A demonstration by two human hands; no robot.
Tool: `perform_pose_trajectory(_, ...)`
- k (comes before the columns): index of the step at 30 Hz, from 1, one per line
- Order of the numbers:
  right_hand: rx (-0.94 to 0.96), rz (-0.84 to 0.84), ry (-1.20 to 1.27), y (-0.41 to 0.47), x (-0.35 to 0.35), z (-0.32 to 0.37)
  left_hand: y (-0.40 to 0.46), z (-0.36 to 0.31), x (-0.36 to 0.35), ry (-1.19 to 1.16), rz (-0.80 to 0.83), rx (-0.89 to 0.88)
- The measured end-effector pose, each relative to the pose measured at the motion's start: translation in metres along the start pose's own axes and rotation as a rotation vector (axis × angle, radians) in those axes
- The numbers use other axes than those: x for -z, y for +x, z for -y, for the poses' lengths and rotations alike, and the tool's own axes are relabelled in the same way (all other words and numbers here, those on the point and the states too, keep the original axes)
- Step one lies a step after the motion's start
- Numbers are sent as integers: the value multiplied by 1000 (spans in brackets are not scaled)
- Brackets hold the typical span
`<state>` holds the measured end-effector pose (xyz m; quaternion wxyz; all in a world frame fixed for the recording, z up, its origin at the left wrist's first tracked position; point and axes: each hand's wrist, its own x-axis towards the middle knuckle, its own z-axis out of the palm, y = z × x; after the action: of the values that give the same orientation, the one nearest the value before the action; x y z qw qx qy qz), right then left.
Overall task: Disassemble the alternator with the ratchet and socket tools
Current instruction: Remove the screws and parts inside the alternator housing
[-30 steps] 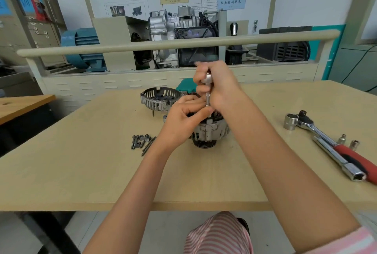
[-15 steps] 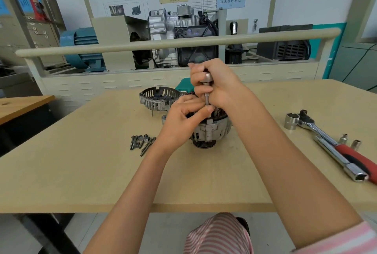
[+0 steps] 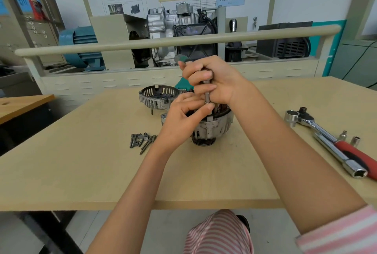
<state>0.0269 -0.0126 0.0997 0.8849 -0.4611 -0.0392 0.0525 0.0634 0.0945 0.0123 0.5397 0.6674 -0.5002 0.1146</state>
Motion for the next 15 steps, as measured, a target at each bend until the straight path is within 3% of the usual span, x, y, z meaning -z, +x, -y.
perform_pose_trajectory(2,174,-216,-50,2,-10,-10,0,4,-1,6,-9,-24)
perform_pose_trajectory(4,479,-525,-82,6,-17,-21,1,4,-2,-11,-32,-16)
perform_pose_trajectory(6,635,-669,-46,8,-18,-26,1,1,-4,-20,-48,-27)
perform_pose_trajectory(8,521,-616,-30,7,-16,-20,1,1,-4,-9,-46,-43)
perform_pose_trajectory(12,147,-256,28,4,-7,-3,3,4,-3,14,-27,36)
perform_pose_trajectory(15,84,-112,36,0,-3,-2,2,5,-1,11,4,46)
